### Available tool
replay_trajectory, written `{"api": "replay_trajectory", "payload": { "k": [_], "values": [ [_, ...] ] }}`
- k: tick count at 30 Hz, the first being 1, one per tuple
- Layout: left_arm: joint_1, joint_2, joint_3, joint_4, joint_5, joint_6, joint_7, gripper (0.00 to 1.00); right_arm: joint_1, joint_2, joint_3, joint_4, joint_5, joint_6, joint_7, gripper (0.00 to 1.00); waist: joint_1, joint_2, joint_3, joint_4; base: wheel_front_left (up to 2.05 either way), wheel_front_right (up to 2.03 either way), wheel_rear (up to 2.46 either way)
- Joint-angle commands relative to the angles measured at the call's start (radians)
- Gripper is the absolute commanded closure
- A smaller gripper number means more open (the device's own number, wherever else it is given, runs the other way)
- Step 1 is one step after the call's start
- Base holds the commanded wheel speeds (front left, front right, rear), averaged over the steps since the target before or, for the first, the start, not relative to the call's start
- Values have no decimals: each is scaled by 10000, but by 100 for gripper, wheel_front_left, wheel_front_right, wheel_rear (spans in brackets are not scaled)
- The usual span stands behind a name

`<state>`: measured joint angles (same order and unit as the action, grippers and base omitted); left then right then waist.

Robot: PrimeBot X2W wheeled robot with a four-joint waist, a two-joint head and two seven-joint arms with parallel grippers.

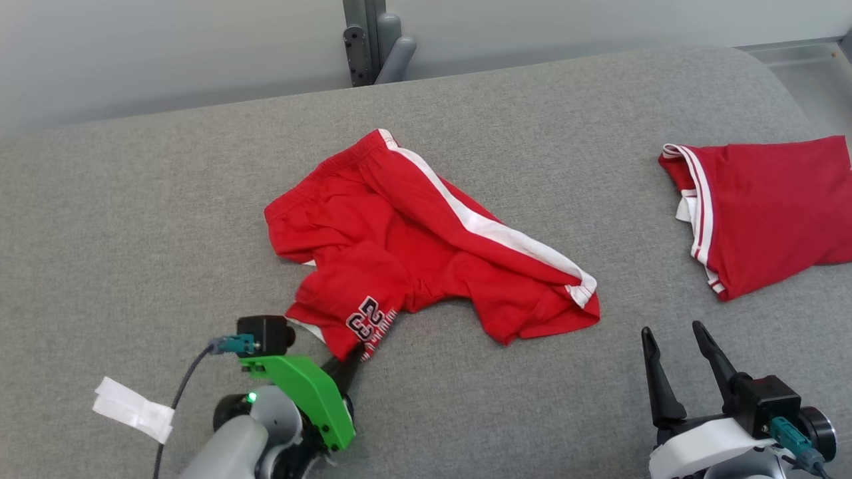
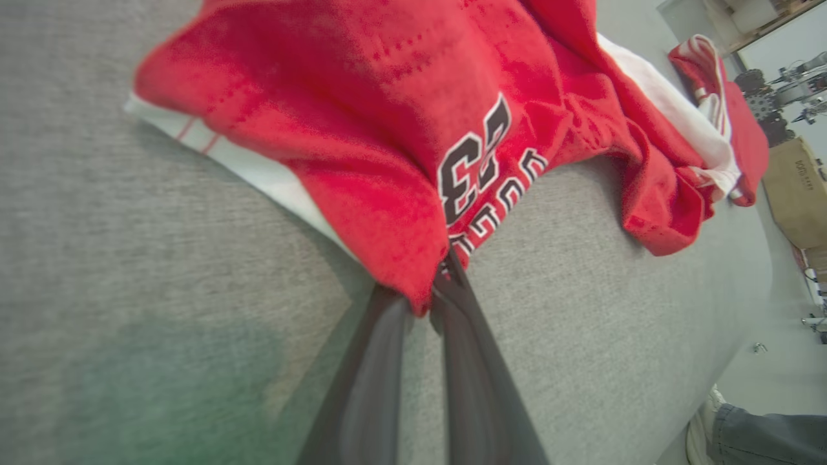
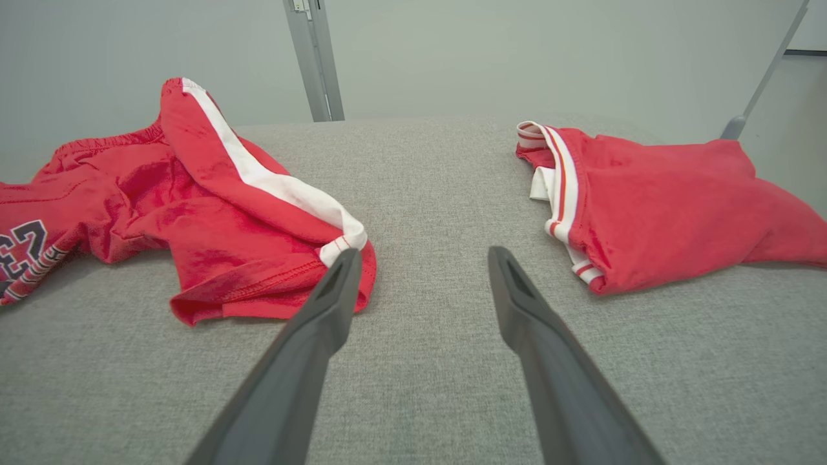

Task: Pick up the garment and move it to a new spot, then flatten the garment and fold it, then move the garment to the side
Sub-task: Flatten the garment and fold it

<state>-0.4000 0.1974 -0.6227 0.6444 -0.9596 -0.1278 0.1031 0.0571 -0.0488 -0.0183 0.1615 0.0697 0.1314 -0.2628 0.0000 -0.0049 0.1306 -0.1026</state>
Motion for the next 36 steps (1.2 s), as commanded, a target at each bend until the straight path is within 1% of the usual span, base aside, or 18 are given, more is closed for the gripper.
{"api": "replay_trajectory", "payload": {
  "k": [1,6,11,15,18,22,23,24,25,28,29,31,32,33,35,36],
  "values": [
    [243,-19,-105,-243,-176,-45,104,100,-16,-30,-21,20,96,-14,-26,0,0,49,7,15,0,0,0],
    [1467,187,-792,-2375,-662,-48,901,100,46,-32,-42,60,178,-14,-26,0,0,49,78,81,0,0,0],
    [2661,237,-1382,-4524,-1026,327,1721,100,-6,-30,-40,119,178,-14,-26,0,0,49,150,85,0,0,0],
    [3310,145,-1721,-5843,-1508,666,2354,100,-156,-30,-16,199,168,-14,-26,0,0,49,201,33,0,0,0],
    [3319,163,-1694,-6060,-1334,1059,2349,100,-229,-30,-4,252,113,-14,-26,0,0,49,236,-24,0,0,0],
    [3020,-168,-1606,-5516,-1088,1309,1978,100,-286,-30,22,301,67,-14,-26,0,0,49,303,-121,0,0,0],
    [2936,-243,-1593,-5279,-957,1357,1779,94,-296,-32,29,311,60,-14,-26,0,0,49,300,-146,0,0,0],
    [2872,-317,-1574,-5019,-766,1377,1539,53,-295,-30,36,321,56,-14,-26,0,0,49,288,-172,0,0,0],
    [2759,-334,-1599,-4699,-411,1395,1260,0,-279,-30,49,336,54,-14,-26,0,0,49,271,-194,0,0,0],
    [2357,-252,-1841,-3996,826,1316,85,0,-174,-32,37,343,22,-14,-28,0,0,49,169,-247,0,0,0],
    [2357,-252,-1841,-3996,826,1316,85,0,-174,-32,37,343,22,-14,-28,0,0,49,169,-247,0,0,0],
    [2490,-350,-1864,-3683,1066,1268,-489,0,-52,-30,-36,302,-35,-14,-26,0,0,49,44,-242,0,0,0],
    [2522,-295,-1907,-3621,1239,1187,-695,0,-7,-29,-75,265,-57,-14,-26,0,0,49,-30,-228,0,0,0],
    [2678,-182,-1864,-3682,1266,1056,-1115,0,64,-33,-200,169,-98,-14,-26,0,0,49,-196,-163,0,0,0],
    [2934,-73,-1690,-3911,1080,909,-1470,0,181,-29,-302,32,-140,-14,-26,0,0,49,-374,-76,0,0,0],
    [3018,37,-1556,-4095,1089,920,-1692,0,260,-30,-379,-30,-180,-14,-26,0,0,49,-467,-17,0,0,0]
  ]
}}
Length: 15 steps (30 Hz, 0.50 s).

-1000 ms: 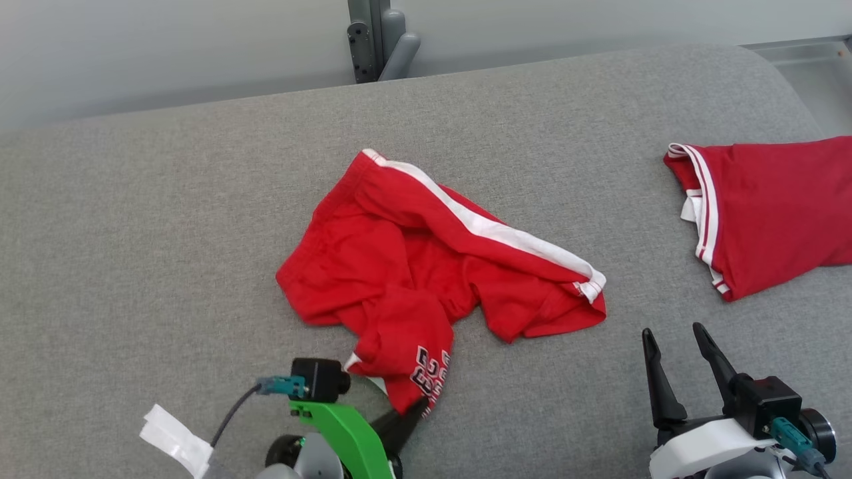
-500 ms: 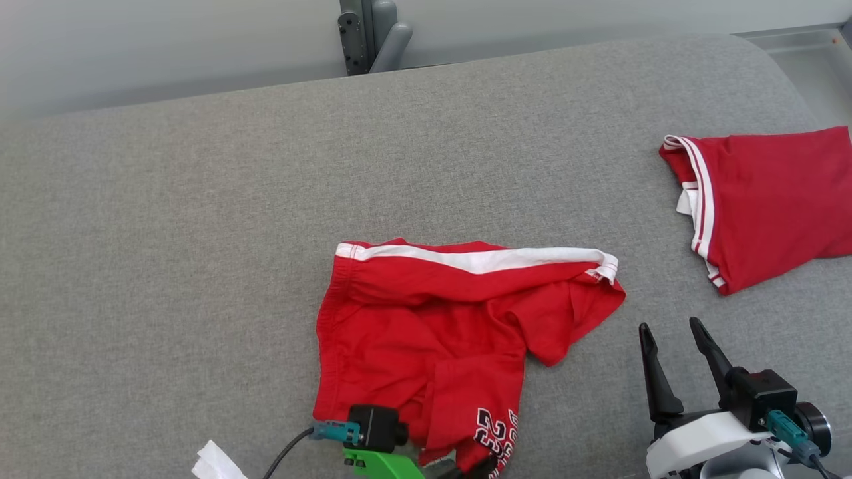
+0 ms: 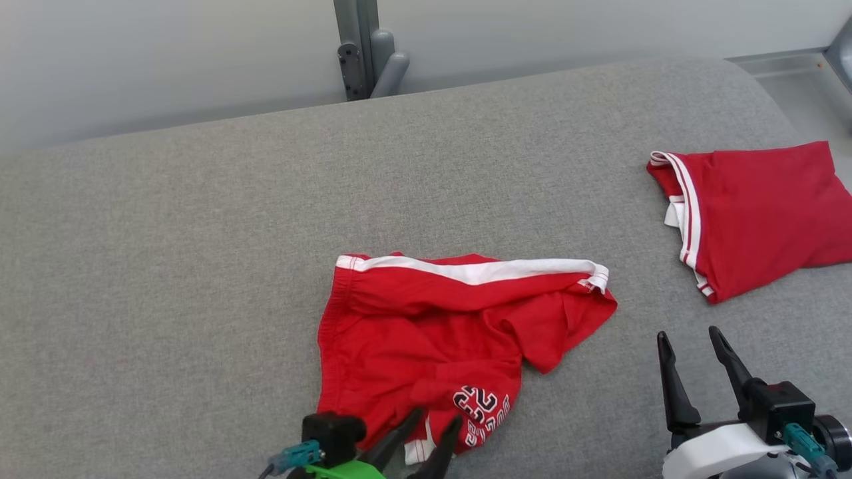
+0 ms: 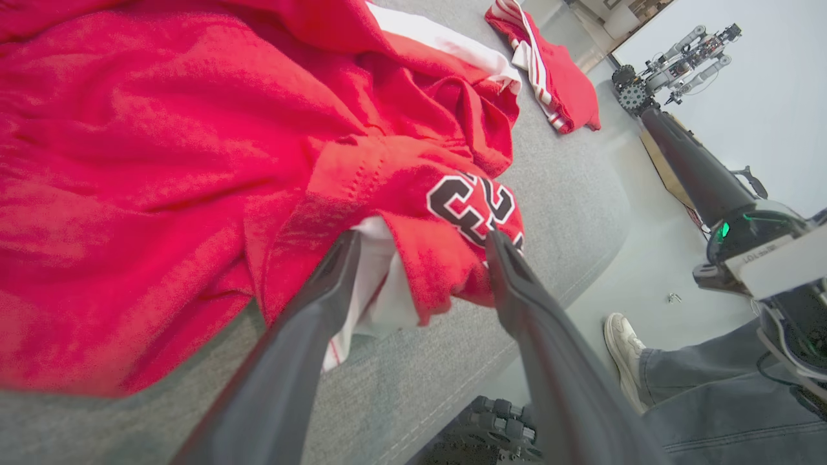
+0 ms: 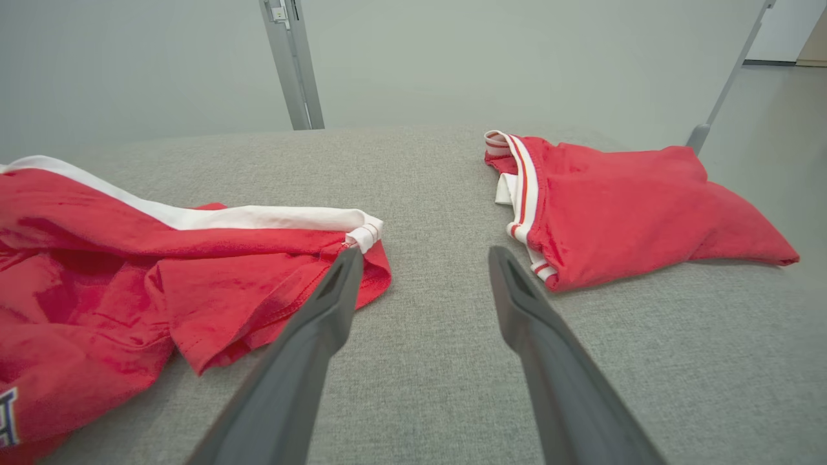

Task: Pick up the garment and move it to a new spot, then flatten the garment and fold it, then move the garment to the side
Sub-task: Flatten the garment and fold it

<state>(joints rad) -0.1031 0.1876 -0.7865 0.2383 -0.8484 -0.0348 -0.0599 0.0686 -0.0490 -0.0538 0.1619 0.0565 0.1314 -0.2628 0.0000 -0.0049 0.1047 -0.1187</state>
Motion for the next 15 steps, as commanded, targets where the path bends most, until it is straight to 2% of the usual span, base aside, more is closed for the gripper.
{"api": "replay_trajectory", "payload": {
  "k": [1,10,15],
  "values": [
    [164,267,199,-188,20,90,-235,0,193,-28,-86,-102,-81,-14,-26,0,0,49,-286,207,0,0,0],
    [1226,1247,1446,-1455,556,1206,-1727,0,614,-30,-601,-546,-376,-13,-26,0,0,49,-799,937,0,0,0],
    [1406,1433,1974,-1390,1422,1244,-2026,0,756,-30,-835,-498,-468,-14,-26,0,0,49,-1021,1218,0,0,0]
  ]
}}
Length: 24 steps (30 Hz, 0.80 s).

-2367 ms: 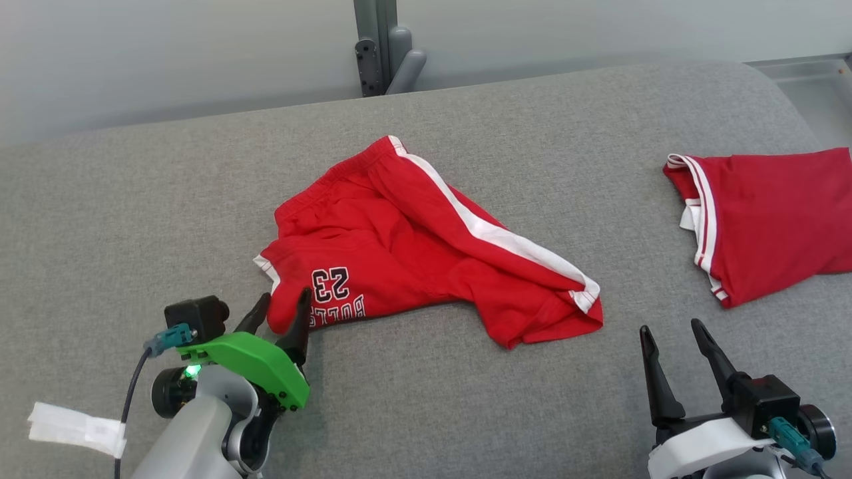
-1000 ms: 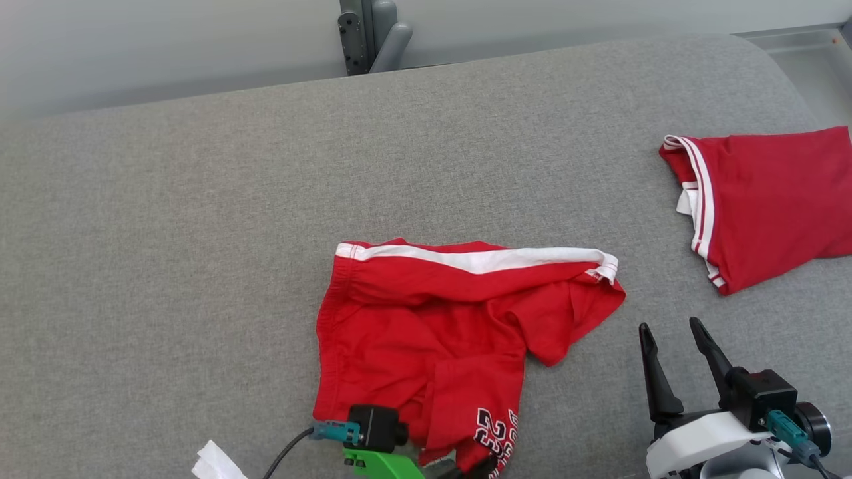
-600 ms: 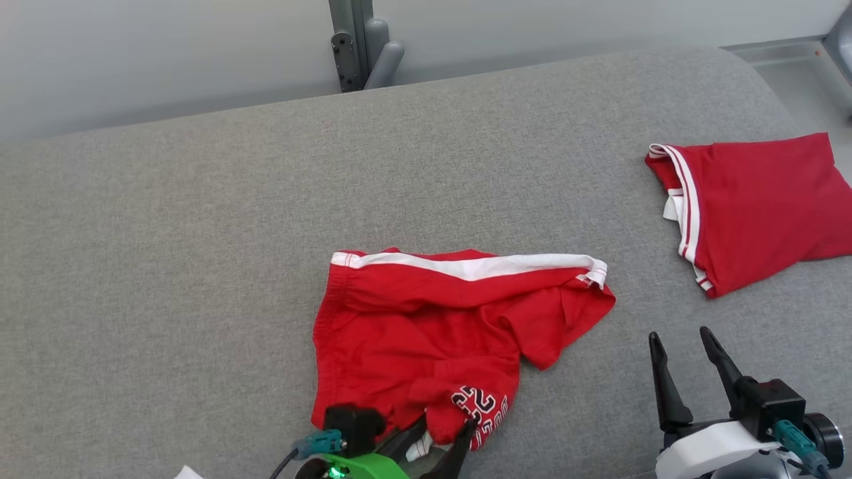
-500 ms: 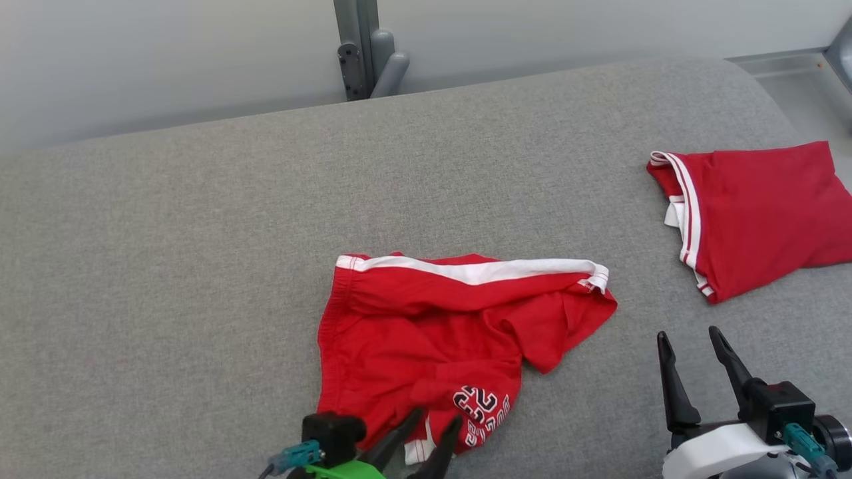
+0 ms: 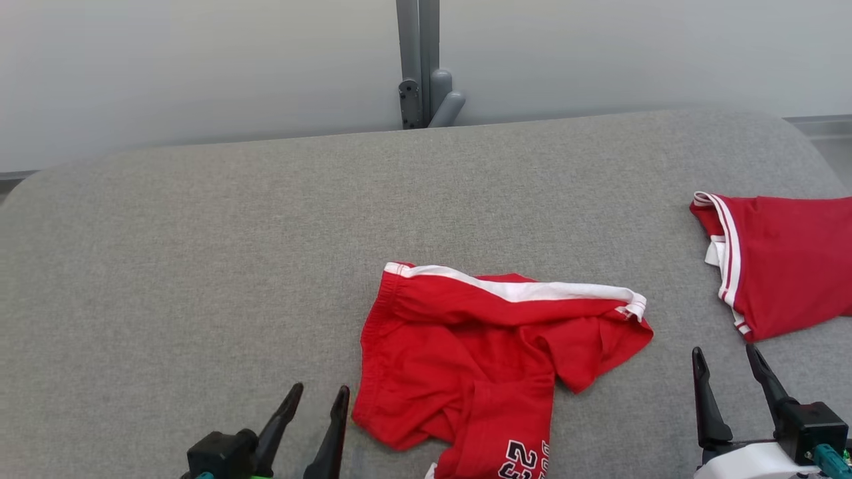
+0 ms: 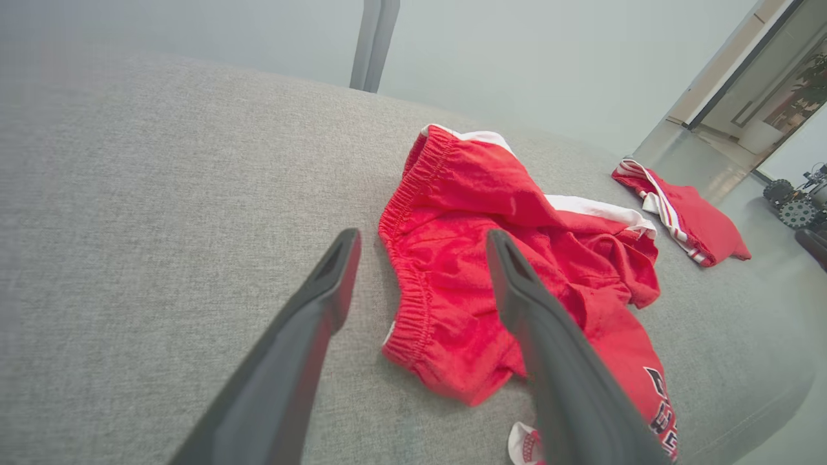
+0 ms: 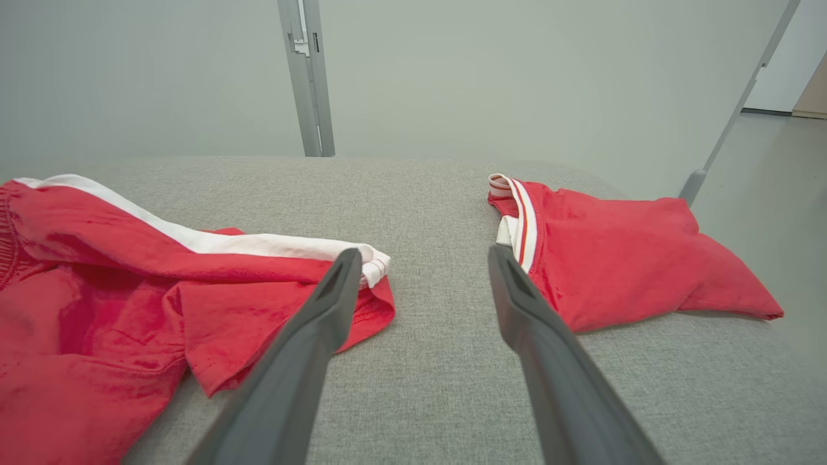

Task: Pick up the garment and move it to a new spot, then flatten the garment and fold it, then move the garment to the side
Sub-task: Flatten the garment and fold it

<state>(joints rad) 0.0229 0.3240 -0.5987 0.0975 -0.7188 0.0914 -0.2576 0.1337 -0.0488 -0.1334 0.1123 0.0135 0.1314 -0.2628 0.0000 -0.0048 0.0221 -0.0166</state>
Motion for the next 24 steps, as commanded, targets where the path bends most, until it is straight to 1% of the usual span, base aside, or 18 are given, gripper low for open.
{"api": "replay_trajectory", "payload": {
  "k": [1,4,5,8,12,19,24],
  "values": [
    [194,87,211,119,303,-49,-74,0,106,-32,-72,28,-83,-14,-26,0,0,48,-244,228,0,0,0],
    [384,-72,943,193,973,-166,-72,0,197,-29,-147,130,-109,-14,-26,0,0,48,-347,293,0,0,0],
    [503,-198,1231,211,1051,-234,-74,0,210,-32,-158,158,-112,-14,-26,0,0,48,-364,299,0,0,0],
    [717,-432,2025,300,1455,-546,-70,0,225,-30,-121,208,-61,-14,-26,0,0,48,-375,291,0,0,0],
    [894,-772,2703,522,1952,-1012,-72,0,277,-32,-14,251,-26,-14,-26,0,0,48,-366,249,0,0,0],
    [890,-1297,3539,778,2580,-1607,-72,0,193,-32,84,303,31,-14,-26,0,0,48,-320,98,0,0,0],
    [397,-1460,3684,882,2814,-1857,-72,0,-251,-30,201,336,113,-13,-26,0,0,48,-9,34,0,0,0]
  ]
}}
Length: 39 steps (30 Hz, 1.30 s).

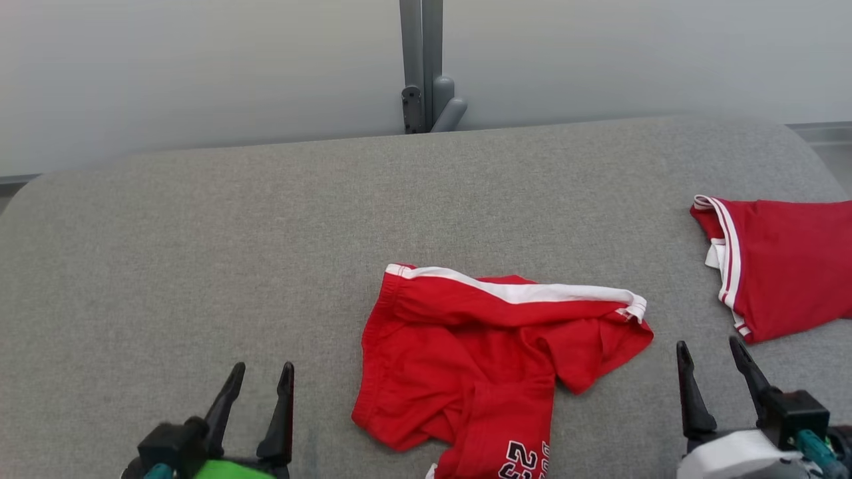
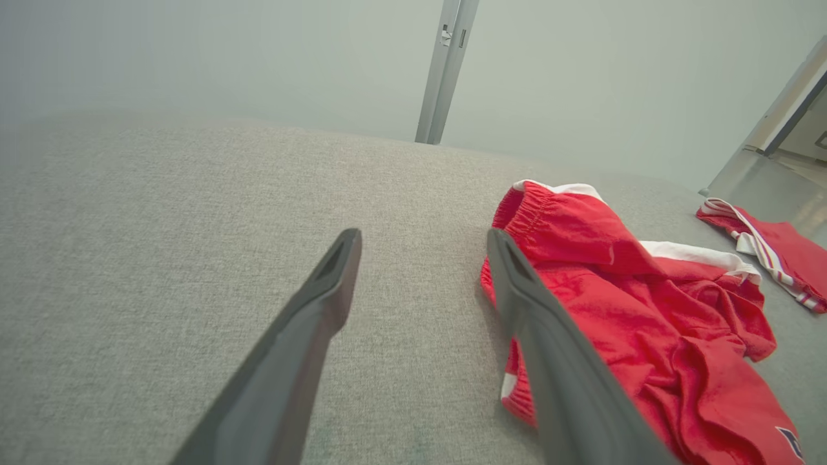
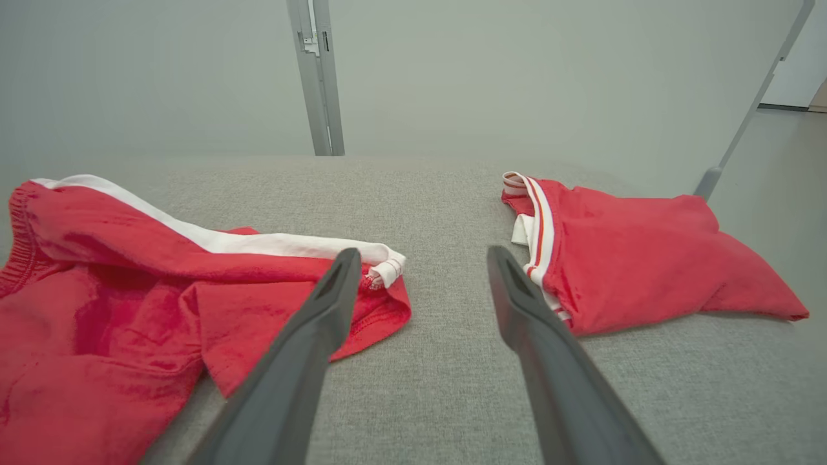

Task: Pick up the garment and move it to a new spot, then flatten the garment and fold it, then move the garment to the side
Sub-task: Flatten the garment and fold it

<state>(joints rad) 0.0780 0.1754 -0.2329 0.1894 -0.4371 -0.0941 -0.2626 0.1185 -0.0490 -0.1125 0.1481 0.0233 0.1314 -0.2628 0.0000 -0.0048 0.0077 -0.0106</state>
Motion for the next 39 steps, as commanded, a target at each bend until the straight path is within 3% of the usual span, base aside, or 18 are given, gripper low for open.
{"api": "replay_trajectory", "payload": {
  "k": [1,10,19,30,35,39],
  "values": [
    [-424,7,-13,21,71,-42,-23,0,-324,-28,51,53,-41,-13,-26,0,0,48,327,-31,0,0,0],
    [-3581,-572,-1121,1701,-485,-343,931,0,-3016,-24,-76,2825,-1035,-14,92,0,0,48,1707,142,0,0,0],
    [-5340,-883,-1916,3268,-1106,-378,1492,0,-4300,-31,38,4548,-1281,-15,107,0,0,48,1975,102,0,0,0],
    [-6030,-779,-2931,3581,-2638,-378,1828,0,-4183,-31,120,4878,-1078,-15,-29,2,0,48,1972,-32,0,0,0],
    [-6238,-626,-3194,3948,-2902,-379,2070,0,-4208,-33,318,4797,-997,-15,-28,20,0,48,1943,-175,0,0,0],
    [-6333,-583,-3392,4197,-3020,-379,2140,0,-4272,-33,448,4731,-949,-15,-30,18,0,48,1924,-255,0,0,0]
  ]
}}
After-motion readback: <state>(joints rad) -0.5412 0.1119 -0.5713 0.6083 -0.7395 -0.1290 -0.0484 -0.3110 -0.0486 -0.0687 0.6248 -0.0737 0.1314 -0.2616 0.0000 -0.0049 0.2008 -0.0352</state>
